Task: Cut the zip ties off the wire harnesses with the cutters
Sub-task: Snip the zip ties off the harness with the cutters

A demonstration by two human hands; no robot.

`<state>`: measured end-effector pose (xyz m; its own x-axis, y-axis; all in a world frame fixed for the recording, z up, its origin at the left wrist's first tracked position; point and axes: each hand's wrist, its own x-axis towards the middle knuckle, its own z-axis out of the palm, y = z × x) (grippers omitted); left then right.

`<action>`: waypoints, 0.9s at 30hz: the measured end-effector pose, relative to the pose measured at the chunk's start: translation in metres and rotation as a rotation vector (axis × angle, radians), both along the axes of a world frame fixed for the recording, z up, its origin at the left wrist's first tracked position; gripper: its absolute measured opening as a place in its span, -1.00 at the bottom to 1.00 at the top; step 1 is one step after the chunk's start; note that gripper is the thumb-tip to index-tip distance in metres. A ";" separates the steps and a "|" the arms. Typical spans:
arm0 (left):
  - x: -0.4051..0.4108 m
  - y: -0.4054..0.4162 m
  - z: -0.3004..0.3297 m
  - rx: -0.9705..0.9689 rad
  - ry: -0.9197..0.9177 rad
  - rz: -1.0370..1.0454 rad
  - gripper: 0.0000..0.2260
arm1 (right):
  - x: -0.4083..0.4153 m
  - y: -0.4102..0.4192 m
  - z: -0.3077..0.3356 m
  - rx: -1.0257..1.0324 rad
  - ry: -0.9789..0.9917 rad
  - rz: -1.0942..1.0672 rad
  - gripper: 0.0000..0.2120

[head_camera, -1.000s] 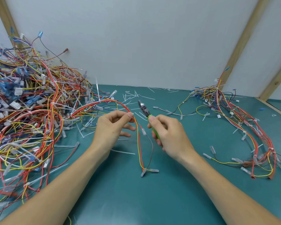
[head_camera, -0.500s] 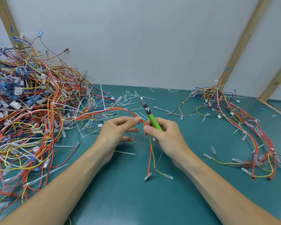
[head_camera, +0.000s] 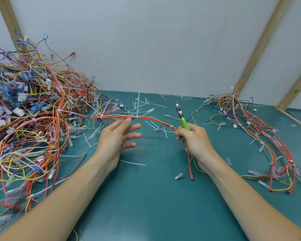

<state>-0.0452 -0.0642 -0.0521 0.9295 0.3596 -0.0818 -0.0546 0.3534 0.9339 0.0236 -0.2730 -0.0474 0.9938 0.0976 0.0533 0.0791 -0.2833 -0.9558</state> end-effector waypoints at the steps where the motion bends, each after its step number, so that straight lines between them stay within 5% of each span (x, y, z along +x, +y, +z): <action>1: 0.000 -0.001 -0.001 0.024 -0.006 -0.014 -0.84 | 0.000 -0.001 0.000 -0.046 -0.001 0.036 -0.77; 8: 0.000 -0.003 0.001 0.045 -0.052 0.093 -0.86 | -0.003 -0.002 -0.001 -0.188 -0.030 0.217 -0.88; 16: 0.001 -0.004 0.003 0.132 -0.038 0.069 -0.91 | 0.008 -0.010 0.002 0.182 -0.147 -0.133 -0.82; 20: -0.001 -0.014 -0.003 0.362 -0.084 -0.117 -0.88 | -0.003 -0.004 0.011 0.300 -0.142 0.051 -0.71; 27: -0.001 -0.014 -0.006 0.461 -0.073 -0.111 -0.87 | -0.023 0.008 0.003 0.064 -0.137 0.264 -0.77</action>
